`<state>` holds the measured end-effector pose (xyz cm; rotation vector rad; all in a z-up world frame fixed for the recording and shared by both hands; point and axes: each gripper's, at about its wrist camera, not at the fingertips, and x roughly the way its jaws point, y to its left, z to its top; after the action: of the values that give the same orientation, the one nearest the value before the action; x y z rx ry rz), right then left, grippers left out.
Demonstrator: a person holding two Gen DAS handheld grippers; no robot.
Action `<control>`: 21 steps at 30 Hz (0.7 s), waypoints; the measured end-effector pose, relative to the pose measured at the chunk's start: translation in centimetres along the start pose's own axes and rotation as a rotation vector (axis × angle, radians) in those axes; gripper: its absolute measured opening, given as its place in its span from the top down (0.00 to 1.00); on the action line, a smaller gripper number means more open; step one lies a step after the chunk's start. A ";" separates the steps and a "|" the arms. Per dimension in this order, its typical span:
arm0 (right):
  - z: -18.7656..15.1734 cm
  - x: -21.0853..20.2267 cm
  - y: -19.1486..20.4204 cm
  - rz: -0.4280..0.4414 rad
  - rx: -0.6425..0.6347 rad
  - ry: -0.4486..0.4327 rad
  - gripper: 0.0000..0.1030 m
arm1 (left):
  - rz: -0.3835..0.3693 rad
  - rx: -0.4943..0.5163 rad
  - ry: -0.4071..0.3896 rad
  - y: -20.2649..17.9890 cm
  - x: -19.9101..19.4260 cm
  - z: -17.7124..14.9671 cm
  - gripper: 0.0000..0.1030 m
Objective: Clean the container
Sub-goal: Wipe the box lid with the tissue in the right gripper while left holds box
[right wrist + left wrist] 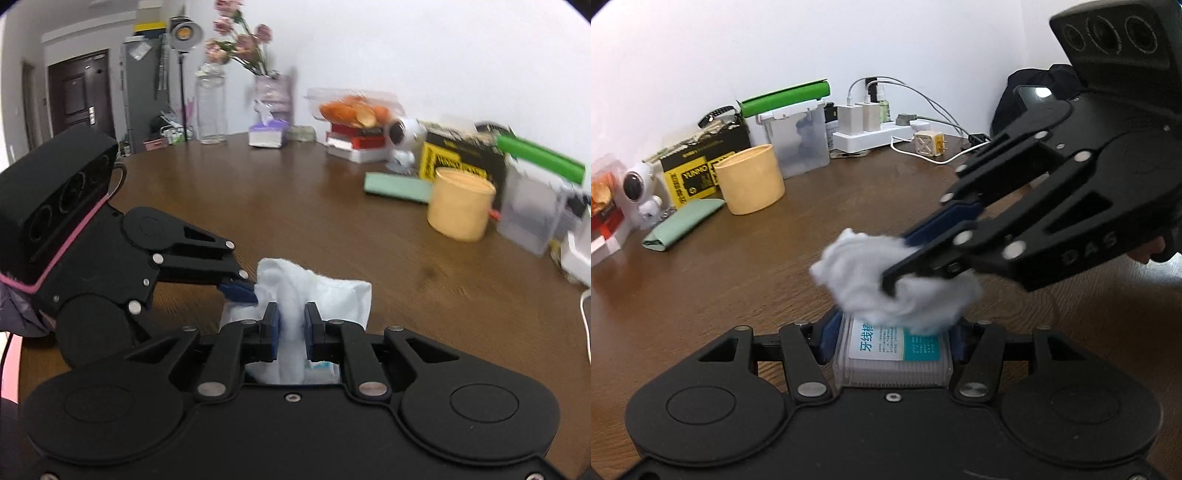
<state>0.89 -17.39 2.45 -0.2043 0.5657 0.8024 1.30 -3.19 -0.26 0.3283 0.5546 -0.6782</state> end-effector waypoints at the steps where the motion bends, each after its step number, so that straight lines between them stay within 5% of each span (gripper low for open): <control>1: 0.0 -0.2 -0.2 0.008 0.017 0.012 0.86 | -0.015 -0.015 0.003 0.3 0.1 0.0 0.45; 5: 0.2 -0.1 -0.3 0.111 0.074 0.032 0.85 | -0.045 -0.040 0.010 0.8 0.3 0.0 0.45; 10: 0.5 1.7 -0.5 0.128 0.096 0.054 0.85 | -0.027 -0.018 0.008 0.4 0.3 0.1 0.42; 13: 0.5 1.8 -0.5 0.123 0.098 0.048 0.85 | -0.002 -0.027 0.026 0.2 -0.1 0.1 0.27; 21: 0.3 1.6 -0.2 0.101 0.097 0.031 0.85 | 0.055 -0.129 0.054 -0.8 -1.1 -0.3 0.27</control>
<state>2.05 -16.37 1.85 -0.0994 0.6470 0.8689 -0.04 -3.05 0.09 0.2405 0.6353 -0.5788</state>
